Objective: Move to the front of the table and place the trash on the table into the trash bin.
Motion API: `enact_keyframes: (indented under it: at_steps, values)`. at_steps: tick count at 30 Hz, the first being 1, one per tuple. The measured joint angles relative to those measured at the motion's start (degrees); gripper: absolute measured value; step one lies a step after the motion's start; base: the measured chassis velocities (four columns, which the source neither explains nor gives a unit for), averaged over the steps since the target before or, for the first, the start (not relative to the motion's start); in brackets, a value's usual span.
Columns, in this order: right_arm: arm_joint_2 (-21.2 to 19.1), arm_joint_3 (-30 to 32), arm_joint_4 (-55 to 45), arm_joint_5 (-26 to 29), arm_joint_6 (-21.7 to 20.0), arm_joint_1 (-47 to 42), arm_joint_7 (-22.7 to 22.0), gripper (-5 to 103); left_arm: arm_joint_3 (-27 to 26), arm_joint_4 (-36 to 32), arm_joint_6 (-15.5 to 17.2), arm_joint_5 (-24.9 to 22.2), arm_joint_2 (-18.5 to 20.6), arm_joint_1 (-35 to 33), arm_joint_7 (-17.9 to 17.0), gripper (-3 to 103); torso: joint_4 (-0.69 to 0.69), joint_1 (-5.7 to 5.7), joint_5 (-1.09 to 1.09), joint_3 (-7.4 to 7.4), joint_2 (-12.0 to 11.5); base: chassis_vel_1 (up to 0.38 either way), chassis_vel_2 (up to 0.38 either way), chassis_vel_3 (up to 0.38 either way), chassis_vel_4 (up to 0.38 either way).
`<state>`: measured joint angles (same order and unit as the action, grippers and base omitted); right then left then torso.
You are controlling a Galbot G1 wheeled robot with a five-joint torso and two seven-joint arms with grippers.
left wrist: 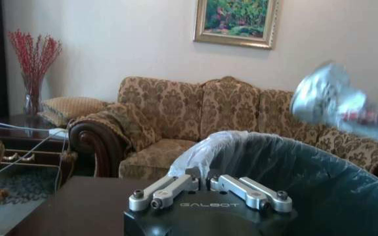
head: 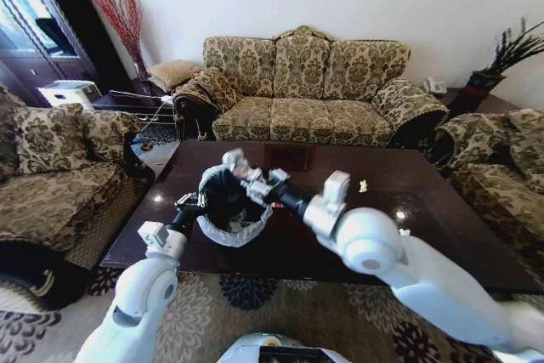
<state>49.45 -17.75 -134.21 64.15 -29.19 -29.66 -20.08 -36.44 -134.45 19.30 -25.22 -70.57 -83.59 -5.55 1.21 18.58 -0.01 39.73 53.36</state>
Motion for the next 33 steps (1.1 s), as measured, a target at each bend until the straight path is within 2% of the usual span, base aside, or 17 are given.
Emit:
enact_keyframes:
  at_steps: [2, 5, 6, 9, 10, 11, 13, 17, 20, 22, 23, 26, 33]
  values:
    - [-0.1, -0.5, 1.3, -2.4, -0.1, -0.5, 1.1, 65, -0.2, 0.0, 0.0, 0.0, -0.1, 0.0, 0.0, 3, 0.0, -0.01, 0.0, 0.0, 0.0, 0.0, 0.0, 0.0, 0.0]
    - [0.0, -0.5, 2.1, -3.1, -0.1, -0.5, 1.4, 70, -0.2, -0.1, 0.0, 0.0, -0.4, 0.1, 0.0, 3, 0.0, 0.0, 0.0, 0.0, 0.0, 0.0, 0.0, 0.0, 0.0]
    - [0.0, -0.6, 2.4, -3.6, -0.1, -0.6, 1.5, 81, -0.2, -0.1, 0.1, 0.0, -0.5, 0.1, 0.0, 3, 0.0, 0.0, 0.0, 0.0, 0.0, 0.0, 0.0, 0.0, 0.0]
    - [0.2, -0.7, 2.9, -5.6, 0.3, -0.6, 1.6, 81, -0.2, -0.1, 0.1, 0.0, -0.7, 0.1, -0.1, 3, 0.0, 0.0, 0.0, 0.0, 0.0, 0.0, 0.0, 0.0, 0.0]
    - [0.5, -0.1, 3.5, -6.8, 1.1, -0.6, 1.6, 91, -0.2, -0.2, 0.1, 0.0, -0.7, 0.1, -0.1, 3, 0.0, 0.0, 0.0, 0.0, 0.0, 0.0, 0.0, 0.0, 0.0]
    - [0.5, -0.1, 3.5, -6.8, 1.1, -0.6, 1.6, 91, -0.2, -0.2, 0.1, 0.0, -0.7, 0.1, -0.1, 3, 0.0, 0.0, 0.0, 0.0, 0.0, 0.0, 0.0, 0.0, 0.0]
    - [0.9, 2.3, 4.5, -8.4, 2.6, -0.3, 1.0, 99, -0.5, -0.2, 0.1, -0.1, -0.5, 0.0, -0.1, 3, 0.0, -0.01, 0.01, 0.0, 0.0, 0.0, 0.0, 0.0, 0.0]
    - [0.0, 6.9, 5.7, -9.2, 4.2, -0.1, -2.4, 100, -1.2, -0.2, 0.0, -0.5, -0.4, 0.1, -0.2, 3, 0.01, 0.0, 0.0, 0.0, 0.0, 0.0, 0.0, 0.0, 0.0]
    - [-1.4, 9.5, 7.0, -11.8, 4.3, -1.9, -4.2, 100, -1.8, -0.5, -0.1, -1.5, -0.4, 0.3, -0.8, 3, 0.01, 0.0, -0.01, 0.0, 0.0, 0.0, 0.0, 0.0, 0.0]
    - [-2.2, 11.7, 9.3, -16.0, 4.3, -5.0, -5.5, 100, -2.9, -1.2, -0.2, -2.8, -0.2, 0.9, -1.5, 3, -0.02, 0.0, 0.01, 0.0, 0.0, 0.0, 0.0, 0.0, 0.0]
    - [-2.2, 11.7, 9.3, -16.0, 4.3, -5.0, -5.5, 100, -2.9, -1.2, -0.2, -2.8, -0.2, 0.9, -1.5, 3, -0.02, 0.0, 0.01, 0.0, 0.0, 0.0, 0.0, 0.0, 0.0]
    - [-1.2, 13.6, 13.1, -18.0, 4.2, -8.1, -6.8, 100, -4.2, -1.8, -0.3, -4.2, 0.9, 1.4, -2.2, 3, -0.01, 0.0, 0.03, 0.0, 0.0, 0.0, 0.0, 0.0, 0.0]
    - [1.3, 14.4, 19.9, -20.3, 4.9, -9.5, -6.4, 100, -4.8, -2.3, -0.5, -4.9, 1.7, 1.4, -2.3, 3, 0.0, -0.01, 0.01, -0.01, 0.0, 0.0, 0.0, 0.0, 0.0]
